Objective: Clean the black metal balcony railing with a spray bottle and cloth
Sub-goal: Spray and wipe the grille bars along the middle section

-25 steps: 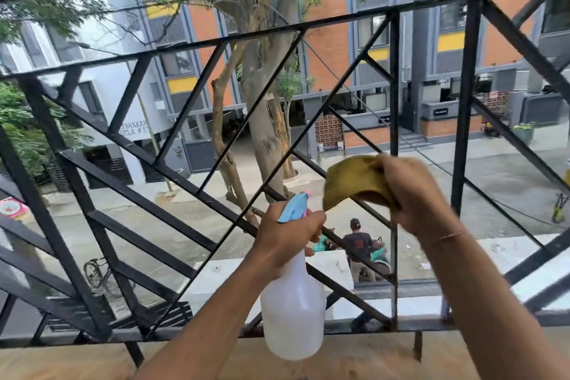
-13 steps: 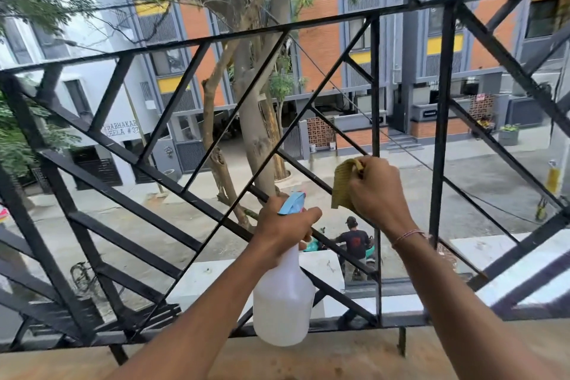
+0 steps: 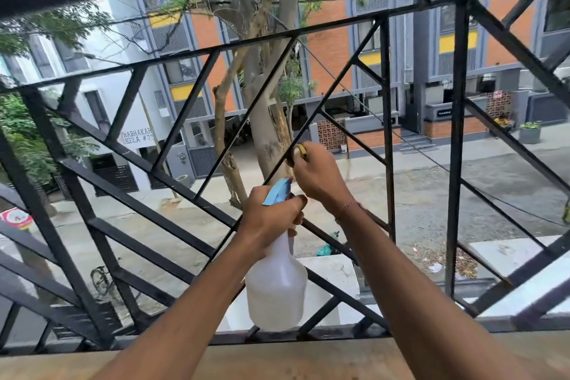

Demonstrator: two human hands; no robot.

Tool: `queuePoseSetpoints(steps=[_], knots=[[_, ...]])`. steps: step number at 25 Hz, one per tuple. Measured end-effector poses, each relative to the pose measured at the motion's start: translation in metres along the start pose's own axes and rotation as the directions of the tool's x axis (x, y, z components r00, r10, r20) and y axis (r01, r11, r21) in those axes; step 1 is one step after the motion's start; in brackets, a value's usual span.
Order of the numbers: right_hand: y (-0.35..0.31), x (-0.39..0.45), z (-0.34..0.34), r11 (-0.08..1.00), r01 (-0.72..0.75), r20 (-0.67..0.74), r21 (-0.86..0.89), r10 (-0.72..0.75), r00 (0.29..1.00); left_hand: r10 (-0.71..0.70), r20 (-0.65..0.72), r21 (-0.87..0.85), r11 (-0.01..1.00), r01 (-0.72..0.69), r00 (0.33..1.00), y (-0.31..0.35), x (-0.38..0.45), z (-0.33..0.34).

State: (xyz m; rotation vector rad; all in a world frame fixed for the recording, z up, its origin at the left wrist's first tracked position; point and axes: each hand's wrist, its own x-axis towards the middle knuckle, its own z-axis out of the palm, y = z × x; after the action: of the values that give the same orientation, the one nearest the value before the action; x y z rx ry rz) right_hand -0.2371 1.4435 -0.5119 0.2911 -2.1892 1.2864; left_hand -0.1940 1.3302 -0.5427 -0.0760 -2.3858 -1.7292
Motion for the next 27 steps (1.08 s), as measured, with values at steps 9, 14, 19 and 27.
queuePoseSetpoints(steps=[9,14,19,27], knots=[[0.064,-0.033,0.003,0.906,0.310,0.040,-0.287,-0.312,0.949,-0.035,0.009,0.001,0.999,0.035,0.999,-0.001,-0.002,0.003],[0.152,-0.093,-0.036,0.834,0.191,0.104,-0.518,-0.160,0.982,-0.056,0.039,-0.030,0.998,0.057,0.998,-0.011,-0.003,0.014],[0.131,-0.079,-0.030,0.868,-0.011,0.037,-0.496,0.033,0.999,-0.069,0.059,-0.058,0.996,0.072,0.996,-0.015,-0.007,0.026],[0.031,-0.016,-0.009,0.972,0.197,0.163,-0.126,-0.176,0.971,-0.082,0.018,-0.069,0.994,0.083,0.996,0.000,-0.009,0.015]])
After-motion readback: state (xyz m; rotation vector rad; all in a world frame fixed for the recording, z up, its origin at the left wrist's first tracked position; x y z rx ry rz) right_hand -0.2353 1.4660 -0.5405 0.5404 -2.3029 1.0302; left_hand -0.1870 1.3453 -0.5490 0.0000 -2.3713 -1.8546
